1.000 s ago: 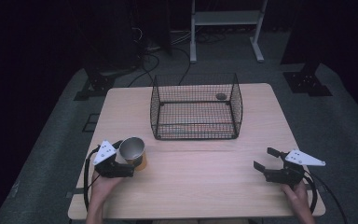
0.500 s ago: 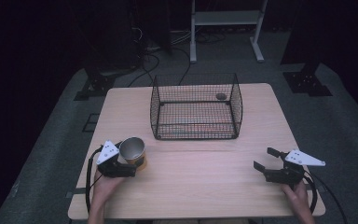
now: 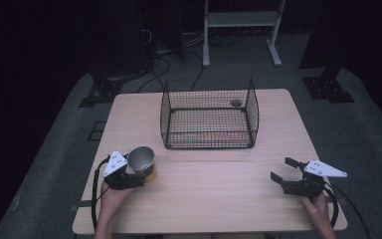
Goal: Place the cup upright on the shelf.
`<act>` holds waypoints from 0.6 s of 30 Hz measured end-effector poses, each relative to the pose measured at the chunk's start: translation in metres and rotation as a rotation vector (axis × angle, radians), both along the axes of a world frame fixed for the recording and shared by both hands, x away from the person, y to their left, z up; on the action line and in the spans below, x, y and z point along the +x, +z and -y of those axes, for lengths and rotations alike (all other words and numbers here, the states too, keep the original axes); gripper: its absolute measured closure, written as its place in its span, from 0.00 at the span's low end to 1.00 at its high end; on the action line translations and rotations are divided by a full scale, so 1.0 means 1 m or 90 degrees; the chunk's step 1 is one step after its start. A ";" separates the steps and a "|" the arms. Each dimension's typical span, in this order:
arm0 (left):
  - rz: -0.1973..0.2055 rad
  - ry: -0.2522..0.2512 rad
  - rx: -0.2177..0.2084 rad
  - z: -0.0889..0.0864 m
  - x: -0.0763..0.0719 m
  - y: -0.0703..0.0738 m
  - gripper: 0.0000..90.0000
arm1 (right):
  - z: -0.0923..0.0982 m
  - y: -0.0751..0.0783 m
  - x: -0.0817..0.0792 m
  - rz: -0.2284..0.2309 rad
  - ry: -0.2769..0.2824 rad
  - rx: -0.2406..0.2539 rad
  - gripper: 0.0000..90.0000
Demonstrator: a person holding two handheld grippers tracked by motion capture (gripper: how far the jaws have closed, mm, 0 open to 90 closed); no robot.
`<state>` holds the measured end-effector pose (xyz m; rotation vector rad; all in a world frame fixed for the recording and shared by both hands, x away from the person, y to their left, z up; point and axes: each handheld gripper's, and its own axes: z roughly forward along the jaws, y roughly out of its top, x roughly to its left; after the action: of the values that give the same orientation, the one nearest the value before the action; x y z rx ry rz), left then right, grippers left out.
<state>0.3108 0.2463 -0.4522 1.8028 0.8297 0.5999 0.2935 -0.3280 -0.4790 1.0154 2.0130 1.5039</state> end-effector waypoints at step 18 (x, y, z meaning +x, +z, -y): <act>0.027 -0.046 0.003 0.019 -0.009 0.018 0.15 | 0.000 0.000 0.000 0.000 0.001 -0.001 0.14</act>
<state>0.3019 0.2268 -0.4343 1.8105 0.7314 0.5921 0.2933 -0.3277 -0.4789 1.0136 2.0150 1.5022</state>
